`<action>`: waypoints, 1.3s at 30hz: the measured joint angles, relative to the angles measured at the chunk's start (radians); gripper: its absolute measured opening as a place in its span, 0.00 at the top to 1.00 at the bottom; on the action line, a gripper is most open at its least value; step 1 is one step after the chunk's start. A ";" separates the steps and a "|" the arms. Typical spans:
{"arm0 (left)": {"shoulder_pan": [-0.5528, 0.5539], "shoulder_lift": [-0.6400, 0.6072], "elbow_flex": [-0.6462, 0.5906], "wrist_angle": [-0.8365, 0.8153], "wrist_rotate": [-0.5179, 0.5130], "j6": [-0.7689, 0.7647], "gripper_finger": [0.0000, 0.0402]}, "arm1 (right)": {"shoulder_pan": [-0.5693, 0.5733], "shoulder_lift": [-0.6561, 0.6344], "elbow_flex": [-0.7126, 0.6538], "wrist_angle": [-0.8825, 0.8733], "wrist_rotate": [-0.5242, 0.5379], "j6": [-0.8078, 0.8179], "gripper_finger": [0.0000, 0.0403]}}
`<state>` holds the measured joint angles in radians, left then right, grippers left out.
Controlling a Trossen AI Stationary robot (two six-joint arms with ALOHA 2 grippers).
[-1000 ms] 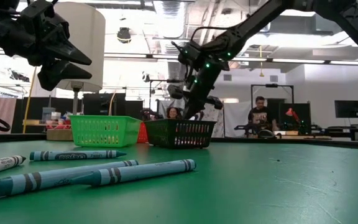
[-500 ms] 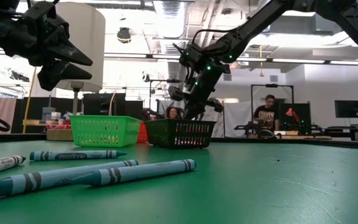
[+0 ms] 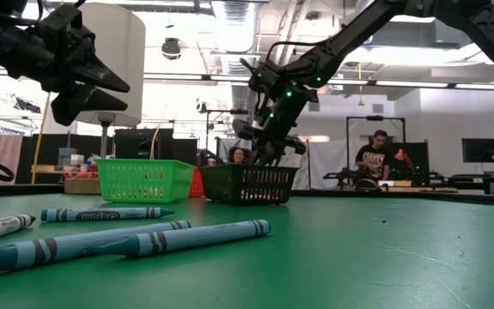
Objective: Sort crayons
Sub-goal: Put the blue crayon into the orange bin
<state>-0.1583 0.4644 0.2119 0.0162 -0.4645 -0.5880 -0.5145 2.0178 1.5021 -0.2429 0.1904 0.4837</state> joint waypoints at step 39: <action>0.000 0.000 0.000 -0.004 0.002 -0.081 0.56 | 0.009 -0.003 0.000 0.302 -0.351 -0.171 0.76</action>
<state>-0.1581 0.4648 0.2119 0.0120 -0.4627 -0.6693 -0.5056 2.0151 1.5024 0.0587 -0.1604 0.3123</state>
